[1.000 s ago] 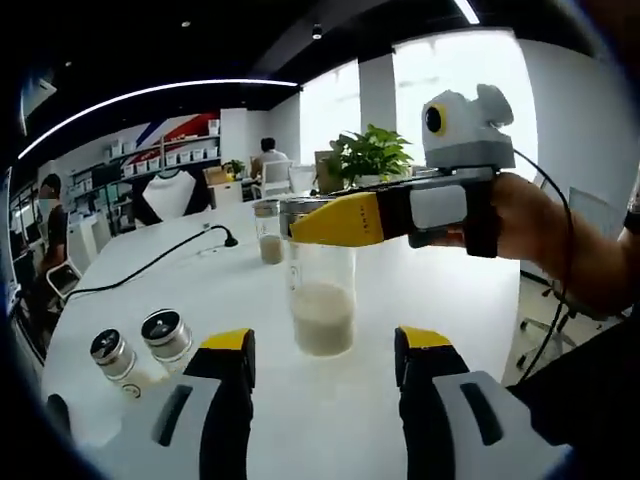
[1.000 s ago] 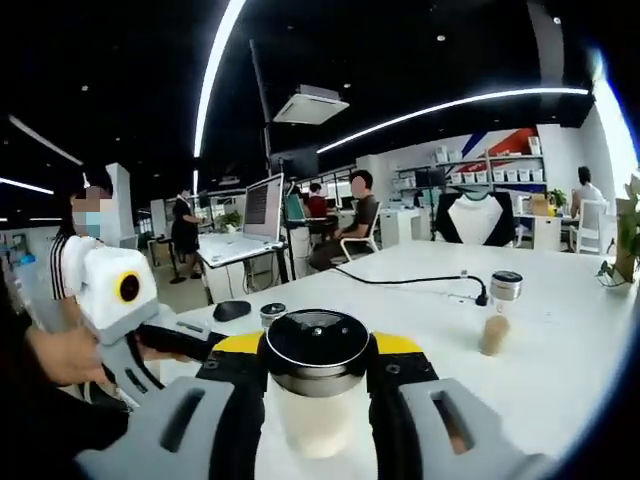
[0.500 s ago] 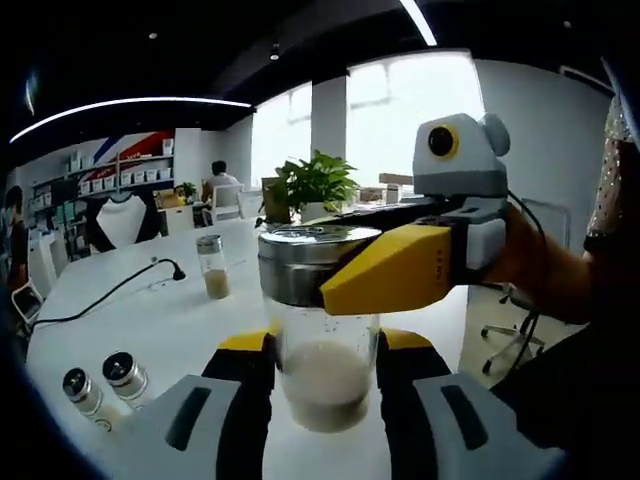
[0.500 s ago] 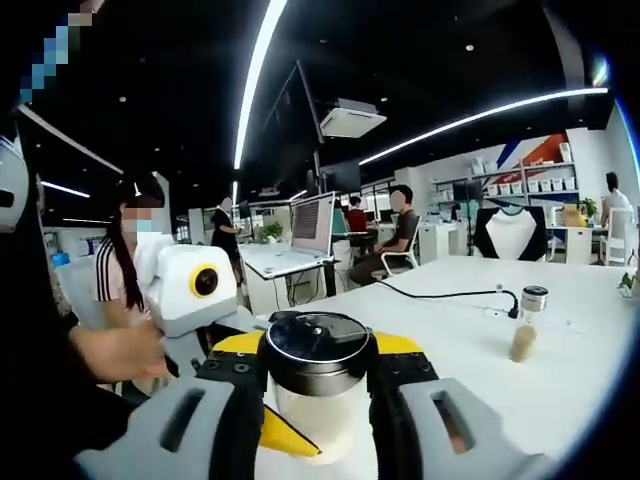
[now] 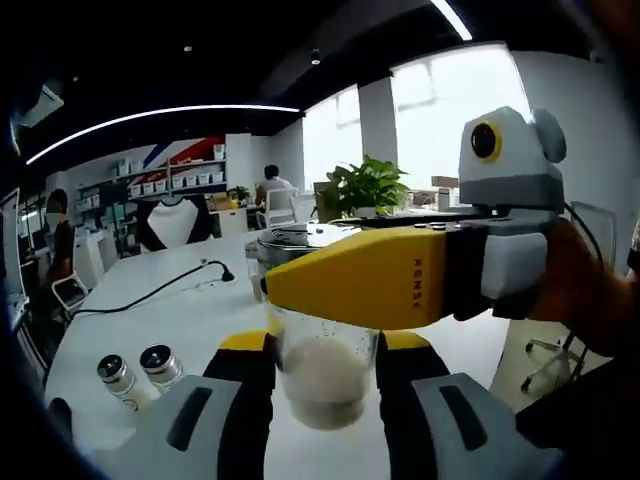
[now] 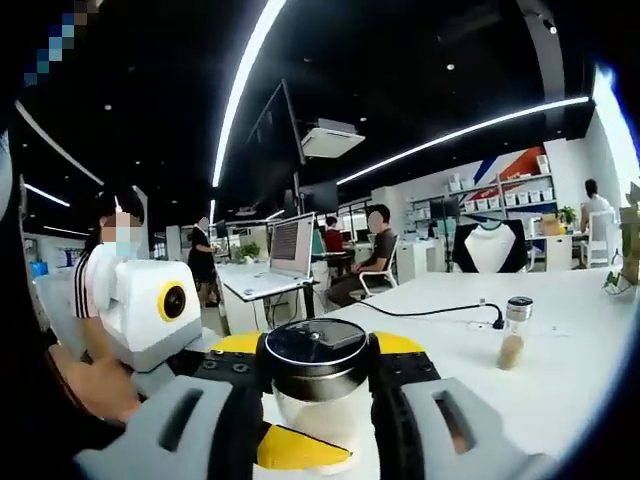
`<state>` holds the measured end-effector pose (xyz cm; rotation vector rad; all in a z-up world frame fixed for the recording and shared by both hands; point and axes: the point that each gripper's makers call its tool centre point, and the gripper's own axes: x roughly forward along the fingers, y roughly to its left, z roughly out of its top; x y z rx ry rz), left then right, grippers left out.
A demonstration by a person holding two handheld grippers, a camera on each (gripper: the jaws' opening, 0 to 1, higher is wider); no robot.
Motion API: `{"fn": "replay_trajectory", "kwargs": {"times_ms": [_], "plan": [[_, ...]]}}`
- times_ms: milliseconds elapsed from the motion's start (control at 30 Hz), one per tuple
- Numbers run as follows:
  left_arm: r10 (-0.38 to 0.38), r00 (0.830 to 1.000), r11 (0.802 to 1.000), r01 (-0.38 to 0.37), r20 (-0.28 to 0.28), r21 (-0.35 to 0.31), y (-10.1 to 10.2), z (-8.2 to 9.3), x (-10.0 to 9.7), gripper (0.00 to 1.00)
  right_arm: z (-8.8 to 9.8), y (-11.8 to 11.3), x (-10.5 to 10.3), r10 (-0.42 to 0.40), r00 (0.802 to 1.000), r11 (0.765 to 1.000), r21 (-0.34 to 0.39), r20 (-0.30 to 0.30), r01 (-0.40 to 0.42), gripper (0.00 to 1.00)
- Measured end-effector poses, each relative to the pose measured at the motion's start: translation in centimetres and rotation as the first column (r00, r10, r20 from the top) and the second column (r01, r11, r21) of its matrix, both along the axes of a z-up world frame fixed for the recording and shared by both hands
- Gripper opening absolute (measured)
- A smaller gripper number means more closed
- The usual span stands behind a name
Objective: Rotate the seasoning bottle until the label or dispensing opening points toward the visible target arrow and the bottle remains upright within the marked orientation range
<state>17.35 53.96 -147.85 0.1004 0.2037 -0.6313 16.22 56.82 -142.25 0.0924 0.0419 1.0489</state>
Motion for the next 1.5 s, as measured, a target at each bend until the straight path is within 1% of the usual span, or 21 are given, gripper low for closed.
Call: {"fn": "replay_trajectory", "kwargs": {"times_ms": [67, 100, 167, 233, 300, 333, 433, 533, 600, 700, 800, 867, 933, 1000, 1133, 1167, 1200, 1233, 1300, 1367, 1500], "plan": [[-0.013, 1.000, 1.000, 0.013, -0.005, 0.014, 0.1, -0.1, 0.0, 0.42, -0.1, -0.1, 0.1, 0.015, 1.000, 1.000, 0.002, -0.015, -0.015, 0.37], [-0.017, 1.000, 0.999, 0.017, 0.009, 0.034, 0.2, -0.1, -0.1, 0.42, -0.1, -0.2, 0.0, 0.032, 0.999, 0.999, 0.011, -0.031, -0.031, 0.37], [-0.029, 0.999, 0.998, 0.028, 0.024, 0.048, 0.2, 0.0, -0.3, 0.42, 0.0, -0.3, -0.3, 0.064, 0.998, 0.998, 0.010, -0.029, -0.064, 0.37], [-0.055, 0.998, 0.998, 0.054, 0.019, 0.045, 0.2, 0.1, -0.4, 0.42, 0.0, -0.3, -0.4, 0.088, 0.996, 0.996, 0.006, -0.027, -0.088, 0.37], [-0.106, 0.994, 0.994, 0.105, 0.014, 0.034, 0.0, 0.2, -0.7, 0.42, 0.1, -0.5, -0.9, 0.145, 0.989, 0.989, 0.007, -0.028, -0.145, 0.37], [-0.116, 0.993, 0.993, 0.115, 0.014, 0.032, -0.1, 0.3, -0.8, 0.42, 0.1, -0.5, -0.9, 0.156, 0.987, 0.988, 0.006, -0.029, -0.156, 0.36], [-0.223, 0.975, 0.974, 0.223, 0.011, -0.028, -1.0, 0.9, -1.5, 0.43, 0.7, -0.7, -1.9, 0.268, 0.963, 0.963, 0.029, -0.024, -0.267, 0.36], [-0.281, 0.960, 0.958, 0.281, 0.016, -0.061, -1.6, 1.3, -1.9, 0.44, 1.2, -0.8, -2.7, 0.342, 0.940, 0.939, 0.039, -0.008, -0.342, 0.36], [-0.292, 0.956, 0.954, 0.293, 0.016, -0.060, -1.7, 1.4, -1.9, 0.44, 1.2, -1.2, -2.4, 0.366, 0.931, 0.930, 0.026, 0.000, -0.366, 0.36], [-0.287, 0.958, 0.956, 0.288, 0.021, -0.049, -1.8, 1.4, -1.9, 0.44, 1.1, -1.3, -2.5, 0.373, 0.928, 0.928, 0.002, 0.012, -0.373, 0.36], [-0.253, 0.967, 0.965, 0.254, 0.020, -0.056, -1.8, 1.4, -1.7, 0.43, 1.1, -1.3, -2.1, 0.356, 0.934, 0.934, 0.012, 0.012, -0.356, 0.37], [-0.200, 0.980, 0.979, 0.200, 0.002, -0.049, -1.5, 1.1, -1.2, 0.43, 0.9, -1.2, -1.6, 0.324, 0.946, 0.946, 0.019, 0.006, -0.324, 0.37], [-0.131, 0.991, 0.991, 0.131, -0.009, -0.008, -0.9, 0.6, -0.5, 0.43, 0.4, -1.0, -1.2, 0.270, 0.963, 0.963, 0.009, 0.000, -0.270, 0.37], [-0.078, 0.997, 0.997, 0.078, -0.017, 0.022, -0.4, 0.2, 0.0, 0.43, 0.0, -0.8, -0.8, 0.210, 0.978, 0.978, -0.003, -0.008, -0.210, 0.36], [-0.005, 1.000, 0.999, 0.006, -0.025, 0.035, 0.1, -0.1, 0.4, 0.43, -0.2, -0.5, -0.5, 0.104, 0.995, 0.994, -0.013, 0.001, -0.104, 0.36], [0.025, 0.999, 0.999, -0.024, -0.025, 0.041, 0.4, -0.1, 0.6, 0.43, -0.1, -0.4, -0.4, 0.079, 0.997, 0.997, -0.015, 0.006, -0.079, 0.36], [0.033, 0.999, 0.998, -0.032, -0.022, 0.052, 0.5, -0.1, 0.6, 0.43, -0.1, -0.3, -0.4, 0.053, 0.999, 0.998, -0.022, 0.012, -0.052, 0.36], [0.055, 0.998, 0.995, -0.054, -0.007, 0.084, 0.7, -0.1, 0.7, 0.43, -0.1, 0.0, -0.4, 0.021, 0.999, 0.999, -0.040, 0.030, -0.020, 0.36], [0.088, 0.996, 0.990, -0.088, 0.009, 0.107, 0.9, 0.0, 0.8, 0.43, 0.0, 0.3, -0.4, -0.018, 0.999, 0.998, -0.055, 0.051, 0.021, 0.36], [0.097, 0.995, 0.989, -0.098, 0.017, 0.109, 1.1, 0.2, 0.8, 0.43, 0.1, 0.5, -0.1, -0.035, 0.997, 0.997, -0.059, 0.069, 0.039, 0.36], [0.094, 0.995, 0.990, -0.095, 0.020, 0.099, 1.4, 0.3, 0.7, 0.43, 0.2, 0.7, -0.2, -0.011, 0.996, 0.997, -0.077, 0.088, 0.018, 0.36]]}}
